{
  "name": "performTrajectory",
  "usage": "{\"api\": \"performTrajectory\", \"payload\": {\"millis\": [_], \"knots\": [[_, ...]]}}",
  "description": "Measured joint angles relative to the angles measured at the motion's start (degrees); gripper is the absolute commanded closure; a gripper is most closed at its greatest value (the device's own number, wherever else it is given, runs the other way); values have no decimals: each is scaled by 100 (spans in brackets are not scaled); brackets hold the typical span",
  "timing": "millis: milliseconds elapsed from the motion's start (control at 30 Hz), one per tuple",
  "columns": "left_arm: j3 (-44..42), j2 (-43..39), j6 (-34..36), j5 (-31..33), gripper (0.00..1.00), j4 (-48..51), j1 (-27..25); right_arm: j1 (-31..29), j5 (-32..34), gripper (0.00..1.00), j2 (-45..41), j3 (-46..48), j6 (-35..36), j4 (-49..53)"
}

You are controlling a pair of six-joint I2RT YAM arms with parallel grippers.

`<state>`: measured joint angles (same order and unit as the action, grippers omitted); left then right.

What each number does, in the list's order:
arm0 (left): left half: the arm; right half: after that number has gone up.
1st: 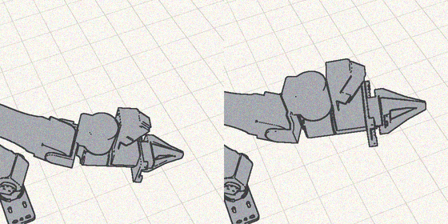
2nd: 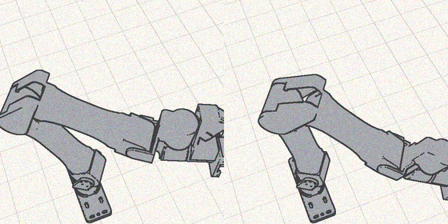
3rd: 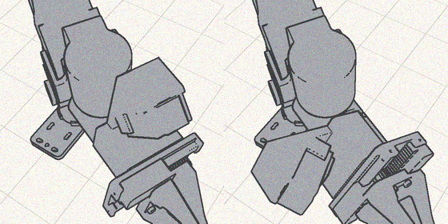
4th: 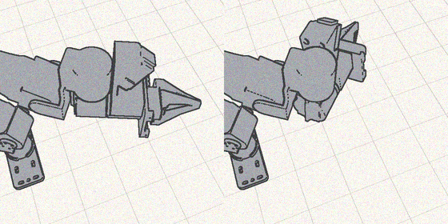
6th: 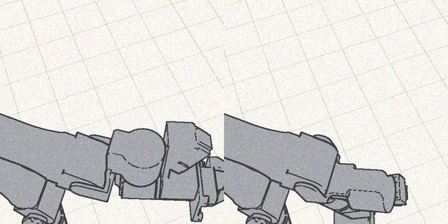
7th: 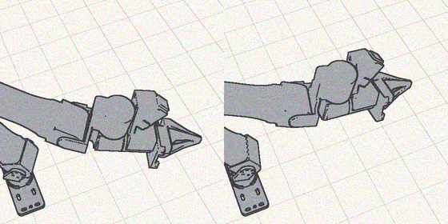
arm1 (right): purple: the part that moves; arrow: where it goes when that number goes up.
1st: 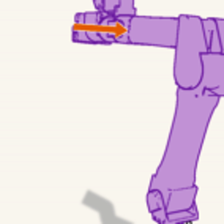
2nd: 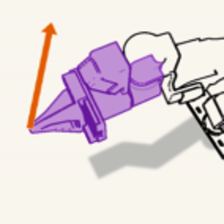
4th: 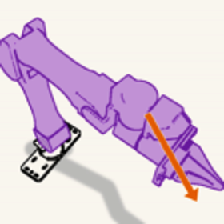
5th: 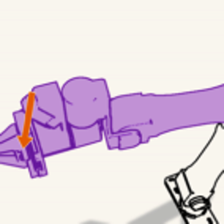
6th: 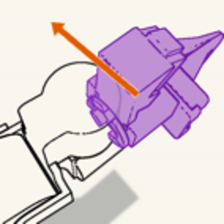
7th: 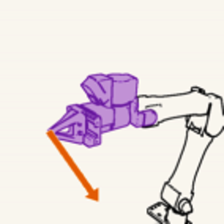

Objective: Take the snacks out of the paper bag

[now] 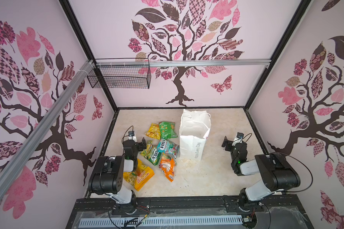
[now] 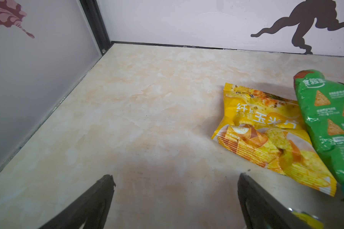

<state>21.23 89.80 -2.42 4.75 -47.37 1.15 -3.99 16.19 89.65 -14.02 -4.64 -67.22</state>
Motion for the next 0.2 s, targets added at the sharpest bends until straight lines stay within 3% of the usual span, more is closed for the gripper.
{"api": "performTrajectory", "payload": {"millis": [200], "knots": [[0, 0, 0, 0, 1, 0, 0, 0, -2, 0, 0, -63, 0, -2]]}}
